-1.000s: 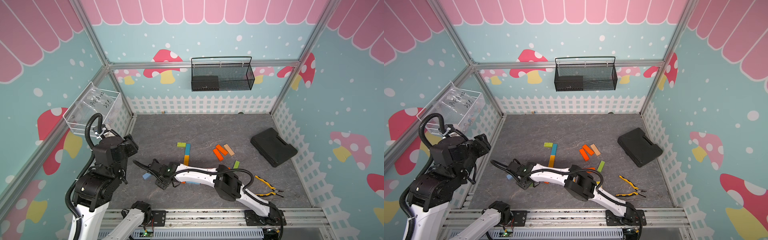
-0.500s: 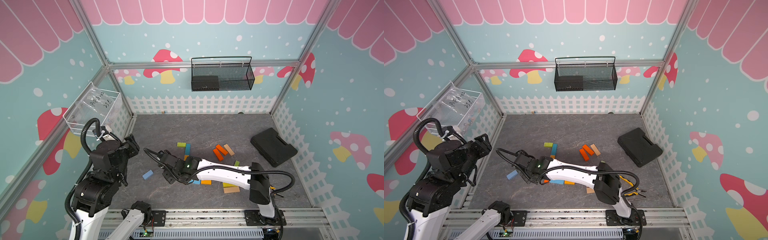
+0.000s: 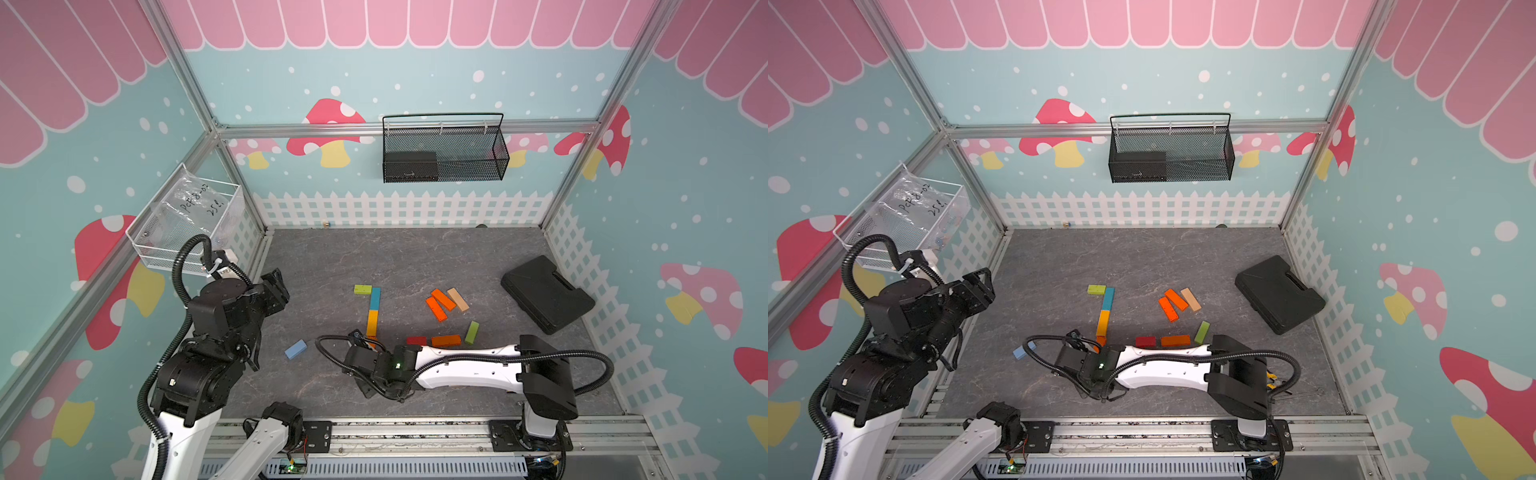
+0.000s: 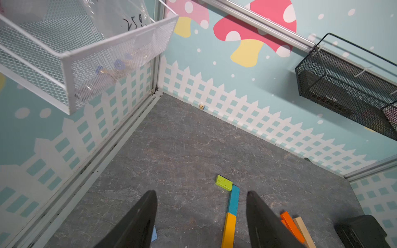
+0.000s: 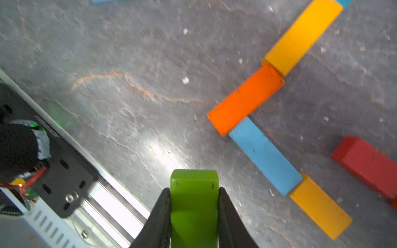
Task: Assemble a giraffe with building blocks
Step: Assemble the building block at the center of the board.
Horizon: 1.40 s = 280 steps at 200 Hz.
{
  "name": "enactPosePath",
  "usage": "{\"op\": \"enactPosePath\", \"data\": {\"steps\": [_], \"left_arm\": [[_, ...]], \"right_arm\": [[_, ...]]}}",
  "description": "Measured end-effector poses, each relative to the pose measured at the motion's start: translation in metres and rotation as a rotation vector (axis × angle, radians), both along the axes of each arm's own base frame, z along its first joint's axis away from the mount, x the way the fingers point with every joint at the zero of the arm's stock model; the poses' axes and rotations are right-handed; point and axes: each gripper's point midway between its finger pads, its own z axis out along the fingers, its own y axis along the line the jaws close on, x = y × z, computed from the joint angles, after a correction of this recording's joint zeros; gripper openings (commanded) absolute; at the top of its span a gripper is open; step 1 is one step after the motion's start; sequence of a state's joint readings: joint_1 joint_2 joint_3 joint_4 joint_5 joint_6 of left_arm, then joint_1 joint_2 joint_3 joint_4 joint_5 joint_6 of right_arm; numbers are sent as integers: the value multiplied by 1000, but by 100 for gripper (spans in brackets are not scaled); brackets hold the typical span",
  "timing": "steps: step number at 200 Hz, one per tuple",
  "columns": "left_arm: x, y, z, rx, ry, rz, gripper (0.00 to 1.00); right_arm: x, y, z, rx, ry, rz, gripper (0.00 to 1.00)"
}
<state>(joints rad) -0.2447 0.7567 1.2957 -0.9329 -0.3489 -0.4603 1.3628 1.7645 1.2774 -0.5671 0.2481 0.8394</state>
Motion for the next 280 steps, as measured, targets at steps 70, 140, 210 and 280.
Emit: {"op": "enactPosePath", "data": {"steps": [70, 140, 210, 280], "left_arm": [[21, -22, -49, -18, 144, -88, 70], [30, -30, -61, -29, 169, -117, 70], [35, -33, -66, -31, 182, -125, 70], [35, -33, -66, -30, 183, -125, 70]], "right_arm": [[-20, -79, -21, -5, 27, -112, 20], [-30, -125, -47, -47, 72, -202, 21], [-26, -133, -59, -46, 84, -243, 22], [-15, -128, -67, -31, 83, -250, 28]]}}
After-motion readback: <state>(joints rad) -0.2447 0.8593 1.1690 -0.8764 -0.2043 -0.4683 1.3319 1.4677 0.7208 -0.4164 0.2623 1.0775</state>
